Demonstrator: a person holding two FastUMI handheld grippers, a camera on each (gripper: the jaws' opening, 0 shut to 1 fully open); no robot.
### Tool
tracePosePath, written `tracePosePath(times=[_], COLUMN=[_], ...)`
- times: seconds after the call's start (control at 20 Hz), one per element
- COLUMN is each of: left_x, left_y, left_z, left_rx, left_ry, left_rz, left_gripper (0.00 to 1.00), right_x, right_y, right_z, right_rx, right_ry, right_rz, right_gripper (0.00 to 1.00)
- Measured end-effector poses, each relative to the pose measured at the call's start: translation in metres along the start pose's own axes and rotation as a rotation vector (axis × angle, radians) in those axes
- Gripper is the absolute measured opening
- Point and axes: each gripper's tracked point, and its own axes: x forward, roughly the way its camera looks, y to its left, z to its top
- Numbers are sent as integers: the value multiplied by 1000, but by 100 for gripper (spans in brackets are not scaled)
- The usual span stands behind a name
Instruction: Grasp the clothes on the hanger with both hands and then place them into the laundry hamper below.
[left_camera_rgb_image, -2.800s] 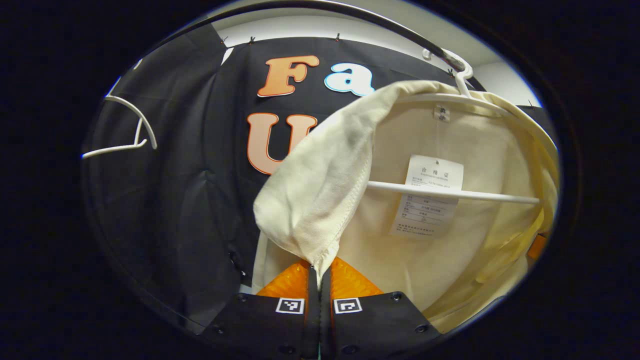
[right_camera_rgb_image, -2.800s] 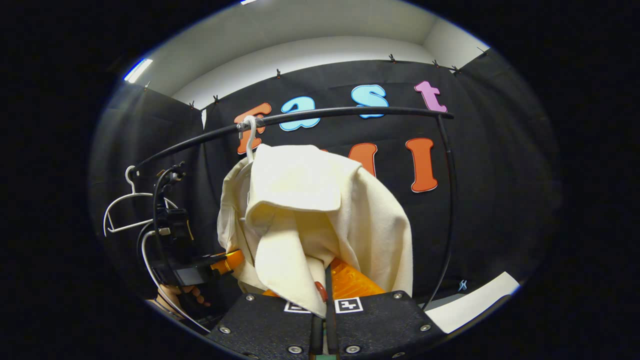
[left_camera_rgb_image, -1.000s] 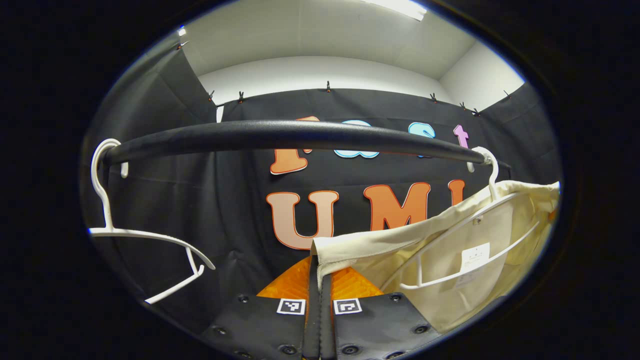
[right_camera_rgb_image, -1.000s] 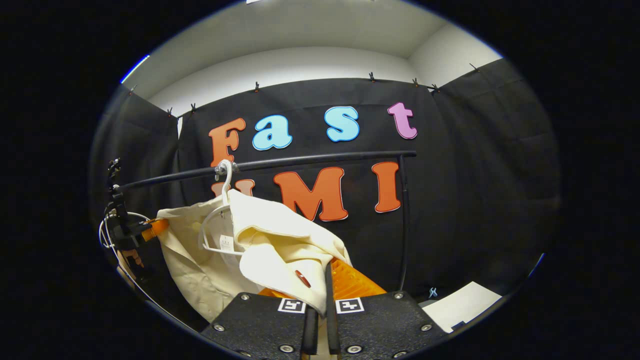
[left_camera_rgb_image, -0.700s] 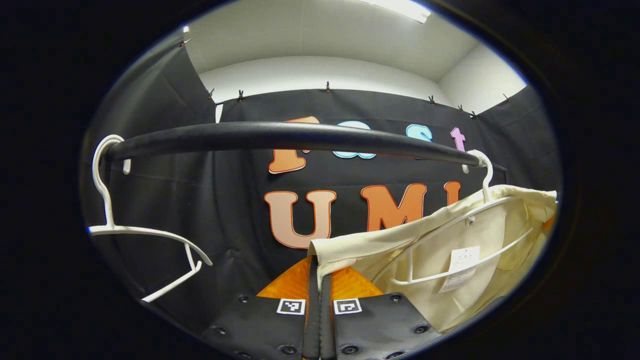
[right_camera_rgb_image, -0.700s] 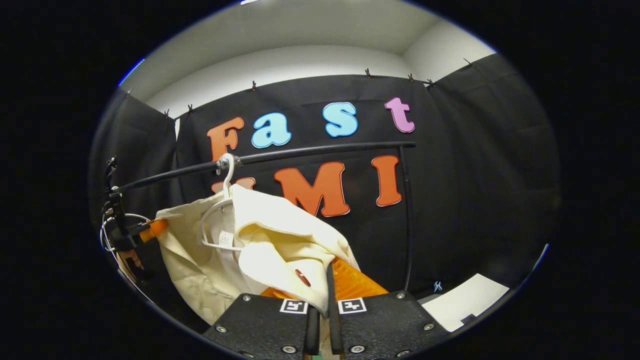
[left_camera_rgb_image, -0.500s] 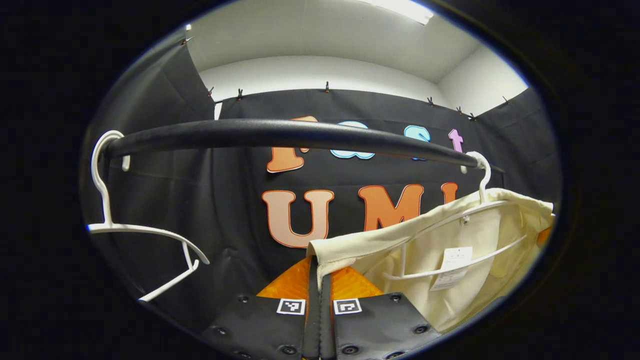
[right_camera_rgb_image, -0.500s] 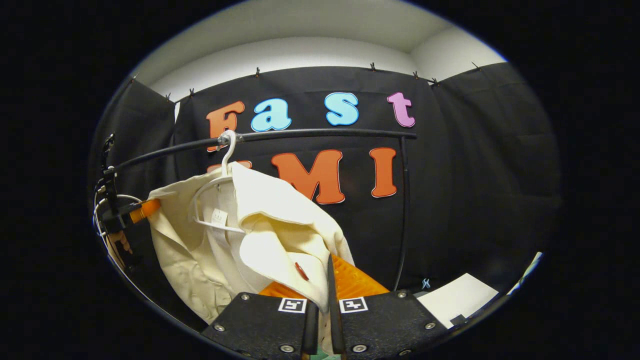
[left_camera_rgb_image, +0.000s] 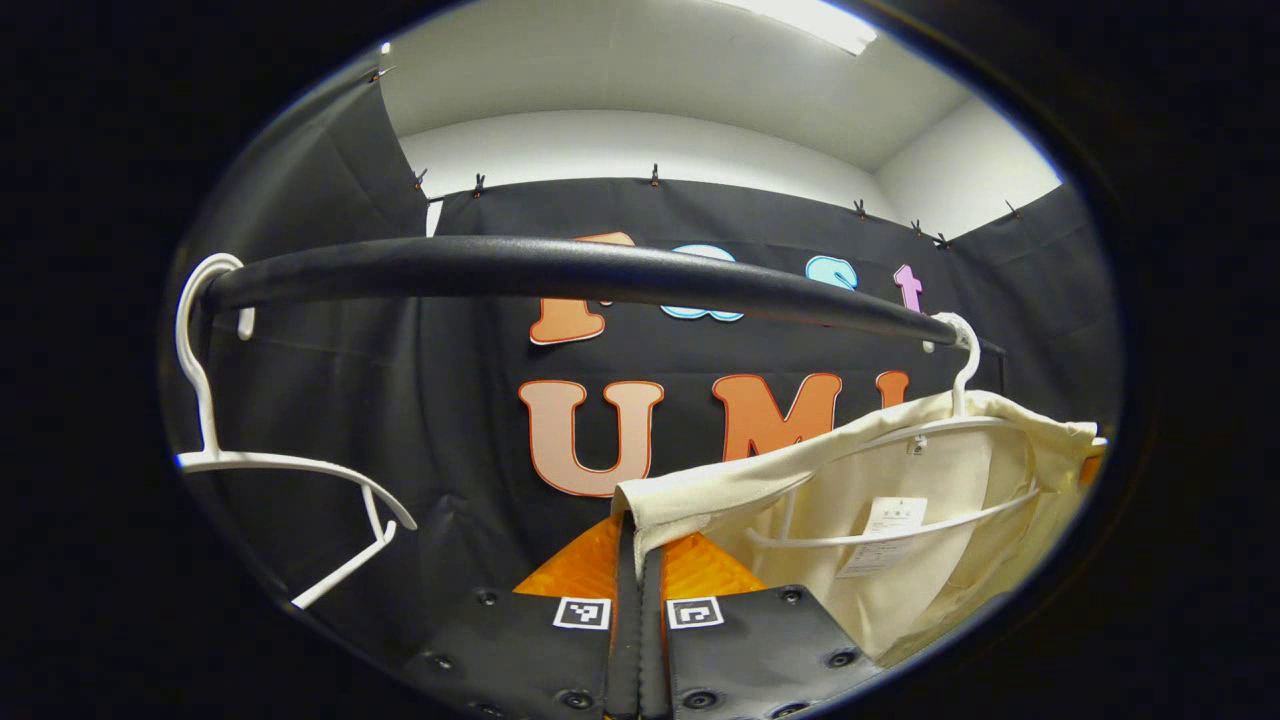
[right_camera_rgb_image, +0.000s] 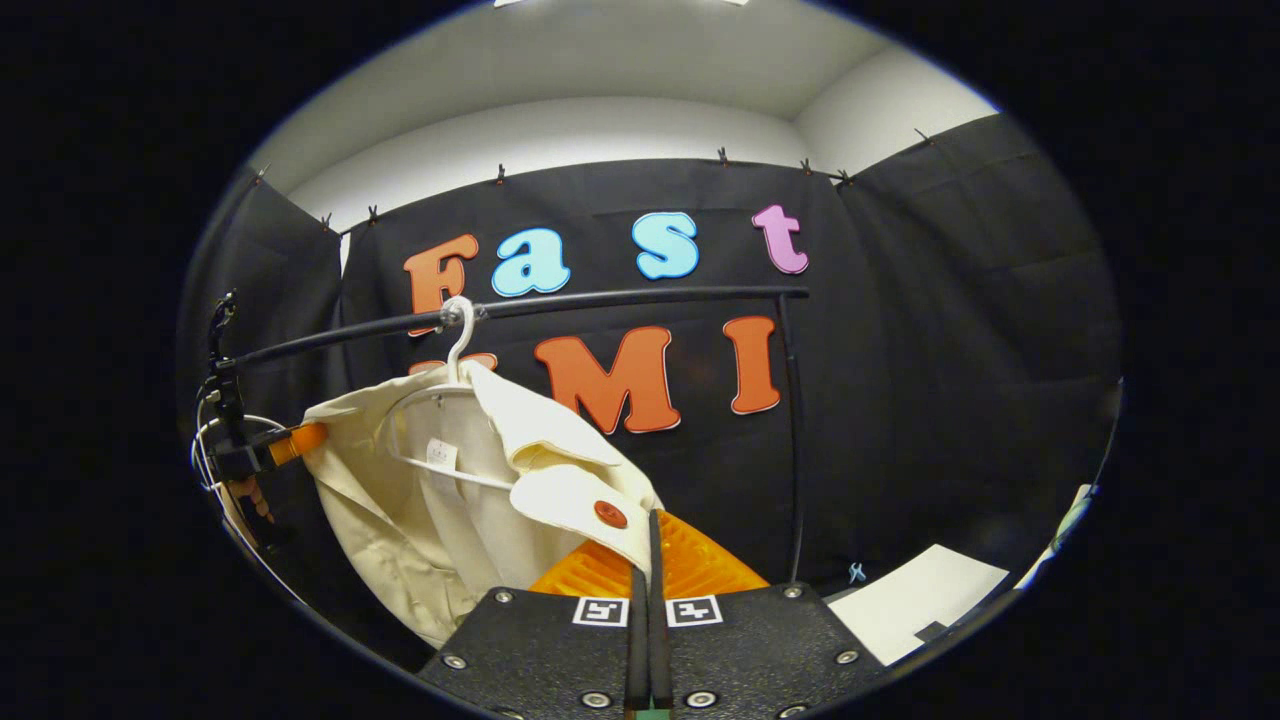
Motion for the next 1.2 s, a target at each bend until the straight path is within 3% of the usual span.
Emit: tracePosePath(times=[0.1, 0.15, 0.35, 0.55, 0.85, 1.2], left_x=[8, 10, 16, 18, 26, 7], left_y=[3, 4, 6, -5, -11, 7], left_z=[3, 4, 12, 8, -29, -83], left_rx=[0, 5, 27, 49, 61, 41], left_ry=[-9, -16, -33, -32, 29, 151], left_rz=[7, 10, 5, -18, -4, 35], left_gripper=[7, 7, 7, 7, 7, 7], right_x=[9, 13, 36, 65, 90, 76], right_y=[-12, -20, -42, -61, -72, -69], right_z=[23, 37, 86, 105, 42, -45], right_rx=[-63, -88, -135, -194, -172, -41], right_ry=[-32, -54, -127, -152, -44, 119], right_rz=[-35, -54, -99, -133, -102, -42], right_gripper=[5, 0, 0, 0, 0, 0])
